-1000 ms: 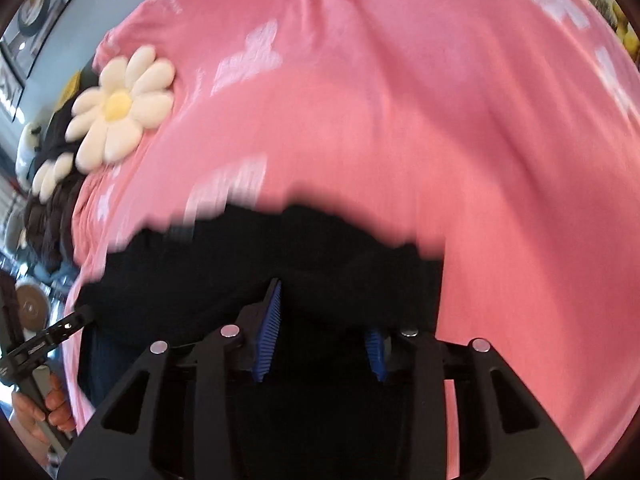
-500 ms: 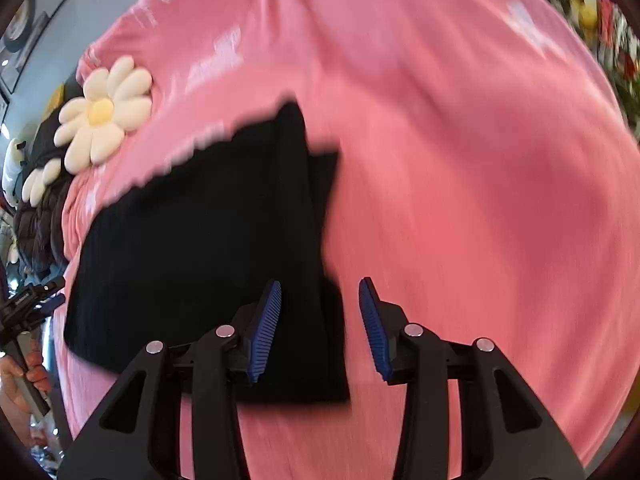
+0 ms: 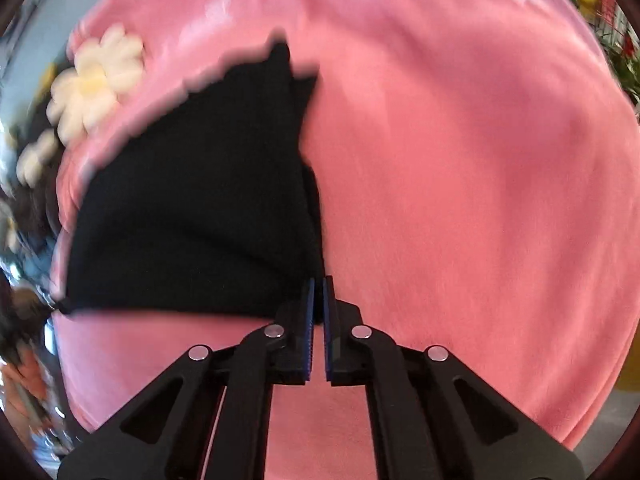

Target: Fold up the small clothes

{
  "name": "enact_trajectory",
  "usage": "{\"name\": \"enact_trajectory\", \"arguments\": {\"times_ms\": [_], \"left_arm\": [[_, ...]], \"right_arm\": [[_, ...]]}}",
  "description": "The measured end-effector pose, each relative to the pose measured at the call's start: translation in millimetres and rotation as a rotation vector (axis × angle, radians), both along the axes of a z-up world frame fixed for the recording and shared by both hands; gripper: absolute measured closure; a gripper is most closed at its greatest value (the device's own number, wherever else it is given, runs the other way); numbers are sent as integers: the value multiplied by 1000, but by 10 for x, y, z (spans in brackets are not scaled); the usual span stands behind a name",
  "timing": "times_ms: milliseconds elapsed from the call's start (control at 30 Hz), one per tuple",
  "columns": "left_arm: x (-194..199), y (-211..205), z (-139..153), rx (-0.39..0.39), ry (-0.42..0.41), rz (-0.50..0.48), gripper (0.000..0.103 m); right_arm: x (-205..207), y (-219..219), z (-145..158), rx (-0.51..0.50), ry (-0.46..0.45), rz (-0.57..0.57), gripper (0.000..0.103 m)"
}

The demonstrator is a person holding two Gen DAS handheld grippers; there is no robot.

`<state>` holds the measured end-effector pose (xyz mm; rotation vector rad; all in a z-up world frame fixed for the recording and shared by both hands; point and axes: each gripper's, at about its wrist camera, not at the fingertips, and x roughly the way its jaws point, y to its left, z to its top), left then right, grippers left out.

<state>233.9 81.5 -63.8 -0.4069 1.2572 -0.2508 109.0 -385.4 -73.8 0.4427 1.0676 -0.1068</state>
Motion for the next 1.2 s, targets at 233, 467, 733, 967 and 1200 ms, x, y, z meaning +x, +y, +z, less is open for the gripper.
{"name": "enact_trajectory", "arguments": {"times_ms": [233,467,733,967,1200], "left_arm": [[154,-269,740,37,-187,-32,97],[968,-1169,601,140,-193,-172,80],[1292,-1036,329,101,-183,-52,79],[1462,-1230,252,234,-243,-106,63],[1332,-1302,504,244,-234,-163,63]], "right_arm": [[304,78,775,-35,-180,-17,94],[1547,544,510,-64,-97,160,94],[1974,164,322,20,-121,2,97],[2259,1131,163,-88,-89,304,98],[1748,746,554,-76,-174,108,93]]}}
